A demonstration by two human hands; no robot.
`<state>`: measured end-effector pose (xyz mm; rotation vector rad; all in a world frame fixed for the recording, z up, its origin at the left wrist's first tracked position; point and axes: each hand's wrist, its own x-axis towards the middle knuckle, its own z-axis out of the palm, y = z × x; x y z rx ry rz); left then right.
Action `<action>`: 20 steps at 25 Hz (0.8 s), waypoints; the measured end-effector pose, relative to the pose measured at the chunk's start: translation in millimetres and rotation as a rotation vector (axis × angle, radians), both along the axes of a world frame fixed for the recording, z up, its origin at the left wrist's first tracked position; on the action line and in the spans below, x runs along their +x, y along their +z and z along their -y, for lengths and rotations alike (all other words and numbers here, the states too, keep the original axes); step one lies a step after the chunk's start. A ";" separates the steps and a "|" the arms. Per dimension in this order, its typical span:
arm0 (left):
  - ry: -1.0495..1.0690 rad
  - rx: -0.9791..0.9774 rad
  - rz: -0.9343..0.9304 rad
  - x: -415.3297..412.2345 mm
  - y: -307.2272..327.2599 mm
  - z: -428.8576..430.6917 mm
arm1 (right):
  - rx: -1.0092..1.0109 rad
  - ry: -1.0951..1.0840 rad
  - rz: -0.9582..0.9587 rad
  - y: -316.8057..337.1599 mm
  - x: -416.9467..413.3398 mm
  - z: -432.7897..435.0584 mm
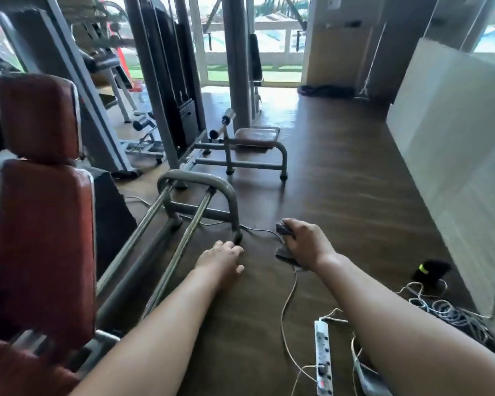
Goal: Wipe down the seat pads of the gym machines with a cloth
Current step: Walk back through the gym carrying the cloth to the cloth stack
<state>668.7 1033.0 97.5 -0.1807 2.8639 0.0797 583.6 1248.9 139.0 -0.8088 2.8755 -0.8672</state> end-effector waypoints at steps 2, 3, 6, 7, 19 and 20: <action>-0.063 0.000 -0.009 -52.3 2.8 -18.7 | 0.000 -0.078 0.011 5.1 -37.0 -25.7; -0.088 0.006 -0.016 -80.0 3.6 -25.9 | 0.006 -0.111 0.014 7.2 -56.5 -35.5; -0.160 0.009 -0.041 -160.7 4.3 -37.9 | 0.012 -0.178 0.009 11.6 -115.0 -51.9; -0.171 0.021 -0.051 -184.6 4.5 -37.6 | 0.018 -0.190 0.014 12.5 -132.9 -52.7; -0.319 -0.003 -0.038 -465.6 19.9 26.9 | -0.005 -0.363 0.080 15.7 -384.0 -3.5; -0.318 -0.006 -0.032 -488.4 17.9 30.3 | -0.002 -0.363 0.086 13.2 -406.7 -1.0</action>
